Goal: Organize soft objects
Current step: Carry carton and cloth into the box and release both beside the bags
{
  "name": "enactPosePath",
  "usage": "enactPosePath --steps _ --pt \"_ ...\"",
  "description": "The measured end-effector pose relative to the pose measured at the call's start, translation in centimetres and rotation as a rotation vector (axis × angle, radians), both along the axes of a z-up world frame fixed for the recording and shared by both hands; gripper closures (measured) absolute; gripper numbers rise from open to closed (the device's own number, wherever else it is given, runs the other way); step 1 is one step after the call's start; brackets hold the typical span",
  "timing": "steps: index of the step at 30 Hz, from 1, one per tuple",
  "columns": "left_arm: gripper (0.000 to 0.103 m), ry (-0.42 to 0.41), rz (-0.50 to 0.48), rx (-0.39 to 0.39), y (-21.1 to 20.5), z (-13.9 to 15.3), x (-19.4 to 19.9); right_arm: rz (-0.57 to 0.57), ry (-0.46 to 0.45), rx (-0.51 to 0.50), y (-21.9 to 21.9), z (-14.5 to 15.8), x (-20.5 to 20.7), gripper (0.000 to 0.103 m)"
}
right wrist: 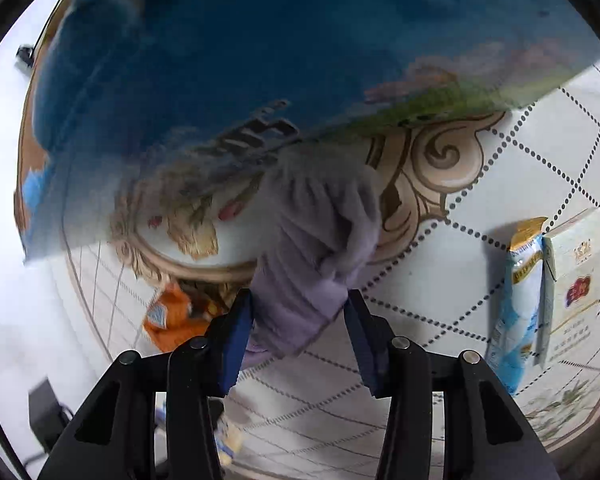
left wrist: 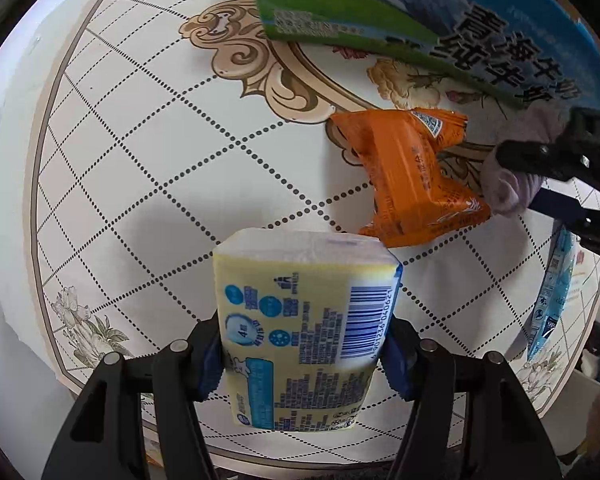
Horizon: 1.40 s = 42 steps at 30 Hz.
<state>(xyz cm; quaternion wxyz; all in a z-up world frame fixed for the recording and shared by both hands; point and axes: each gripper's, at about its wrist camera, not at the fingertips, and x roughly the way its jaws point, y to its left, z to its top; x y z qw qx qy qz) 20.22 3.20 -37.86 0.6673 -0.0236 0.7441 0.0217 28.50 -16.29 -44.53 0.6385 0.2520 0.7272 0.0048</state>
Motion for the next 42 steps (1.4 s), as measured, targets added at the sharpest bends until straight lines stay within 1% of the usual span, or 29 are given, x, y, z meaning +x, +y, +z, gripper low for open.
enactPosePath --steps 2,3,5,6,10,11,12,13,14,15,16,18,20,21,22,23,25,28,31,32,34,35,37,38,40,42 --pt "0.041 -0.004 0.007 -0.005 0.3 0.3 -0.2 -0.002 0.010 -0.004 0.8 -0.4 0.2 0.055" --pt "0.041 -0.004 0.011 -0.007 0.6 0.0 -0.1 0.002 0.017 0.000 0.8 -0.5 0.1 0.059" --pt "0.041 0.000 0.017 -0.015 1.3 0.2 -0.1 0.041 0.051 -0.023 0.6 -0.7 -0.1 0.061" --pt "0.041 0.002 0.021 -0.019 1.7 0.0 0.0 0.080 0.066 -0.035 0.7 -0.5 -0.6 0.061" --pt "0.041 -0.001 0.023 -0.031 2.5 0.7 -0.4 0.238 0.085 -0.119 0.0 0.6 -3.3 0.061" --pt "0.041 -0.004 0.019 -0.031 2.5 0.8 -0.4 0.276 0.096 -0.144 0.0 0.6 -3.8 0.060" --pt "0.041 -0.004 0.018 -0.032 2.4 0.8 -0.5 0.294 0.112 -0.169 -0.3 0.5 -4.3 0.057" --pt "0.041 -0.002 0.018 -0.035 2.4 0.8 -0.5 0.291 0.109 -0.169 -0.7 0.6 -4.6 0.057" --pt "0.041 0.000 0.018 -0.036 2.5 0.7 -0.5 0.272 0.102 -0.154 -1.1 0.6 -4.8 0.051" --pt "0.041 0.000 0.019 -0.038 2.4 0.7 -0.5 0.252 0.101 -0.148 -1.3 0.5 -4.8 0.040" --pt "0.041 0.000 0.021 -0.038 2.4 0.5 -0.7 0.227 0.098 -0.141 -2.2 0.8 -4.9 0.037" --pt "0.041 -0.002 0.017 -0.037 2.3 0.4 -0.5 0.186 0.103 -0.125 -3.3 0.8 -4.8 0.035" --pt "0.041 -0.003 0.012 -0.033 2.2 0.4 -0.3 0.153 0.127 -0.114 -3.7 0.0 -4.6 0.035" --pt "0.041 -0.004 0.009 -0.032 1.9 0.2 -0.3 0.123 0.143 -0.099 -4.0 -0.4 -4.7 0.038" --pt "0.041 -0.006 0.008 -0.030 1.8 0.2 -0.3 0.114 0.149 -0.091 -3.8 -0.9 -4.7 0.047" --pt "0.041 -0.010 0.007 -0.029 1.9 0.4 -0.4 0.111 0.154 -0.090 -3.7 -1.0 -4.8 0.061" --pt "0.041 -0.017 0.009 -0.035 1.8 1.8 -0.4 0.132 0.134 -0.106 -3.2 -0.4 -5.0 0.062" --pt "0.041 -0.037 0.009 -0.046 1.9 4.1 -0.5 0.177 0.101 -0.085 -2.5 1.7 -5.8 0.062" --pt "0.041 -0.075 0.004 -0.082 1.7 7.5 -0.7 0.213 0.032 -0.043 -1.8 6.0 -6.4 0.062" --pt "0.041 -0.097 0.002 -0.107 1.6 9.1 -0.6 0.223 0.008 -0.032 -1.2 7.1 -6.2 0.062" --pt "0.041 -0.147 -0.007 -0.141 1.3 12.4 -0.4 0.244 -0.059 -0.014 -1.1 11.3 -5.8 0.062" --pt "0.041 -0.179 -0.013 -0.160 1.2 14.2 0.0 0.252 -0.089 -0.005 -1.2 13.2 -5.5 0.062" --pt "0.041 -0.236 -0.026 -0.190 0.6 17.3 1.1 0.267 -0.135 0.004 -0.8 15.8 -4.4 0.062" --pt "0.041 -0.252 -0.035 -0.202 0.3 18.2 1.7 0.276 -0.157 0.008 -1.1 17.2 -3.9 0.062" --pt "0.041 -0.295 -0.054 -0.234 -0.3 20.8 4.1 0.300 -0.203 0.010 -1.5 20.2 -1.8 0.062" --pt "0.041 -0.332 -0.077 -0.225 -1.1 22.3 6.5 0.325 -0.236 -0.013 -2.0 22.2 1.1 0.062"
